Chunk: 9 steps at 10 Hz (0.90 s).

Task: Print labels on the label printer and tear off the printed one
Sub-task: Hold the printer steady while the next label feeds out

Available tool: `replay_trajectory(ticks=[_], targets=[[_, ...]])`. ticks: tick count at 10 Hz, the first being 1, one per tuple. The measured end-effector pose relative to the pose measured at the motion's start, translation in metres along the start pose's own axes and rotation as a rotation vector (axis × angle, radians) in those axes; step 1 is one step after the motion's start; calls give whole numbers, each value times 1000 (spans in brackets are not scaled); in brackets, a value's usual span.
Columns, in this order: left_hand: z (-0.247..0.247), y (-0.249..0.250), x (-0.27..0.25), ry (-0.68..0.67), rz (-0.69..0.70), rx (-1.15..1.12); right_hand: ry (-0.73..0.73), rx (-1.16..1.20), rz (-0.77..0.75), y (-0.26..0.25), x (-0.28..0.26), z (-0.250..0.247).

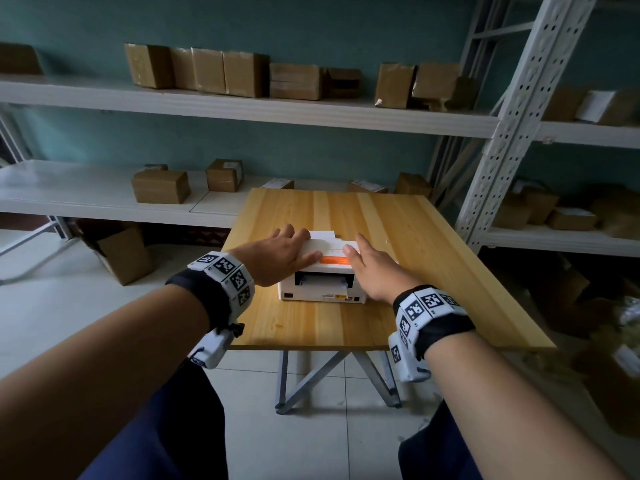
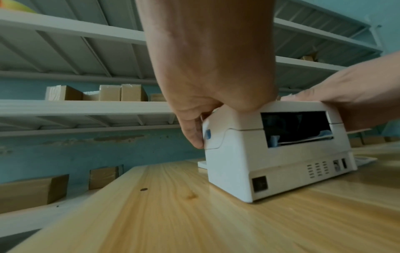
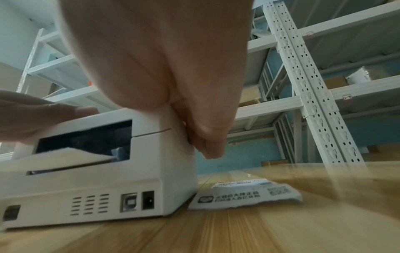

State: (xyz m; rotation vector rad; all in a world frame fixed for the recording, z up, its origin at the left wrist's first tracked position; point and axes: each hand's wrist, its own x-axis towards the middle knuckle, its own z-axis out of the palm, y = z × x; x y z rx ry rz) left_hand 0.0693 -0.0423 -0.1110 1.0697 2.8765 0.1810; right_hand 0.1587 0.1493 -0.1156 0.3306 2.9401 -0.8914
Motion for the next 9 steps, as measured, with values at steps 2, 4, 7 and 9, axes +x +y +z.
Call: replay_trajectory(ticks=[2,4,7,9], targets=[[2,-12,4,17,63,47,9,38,-16,-4,3,5],[-2,-12,4,23,53,44,-20,-1,-23,-4,4,0],[-30,-4,-1,63,-56,159,256,-311,-109,-17,1,-27],[-43,-1,-5,101,-141,189,314,-440,-51,-29,-4,-48]])
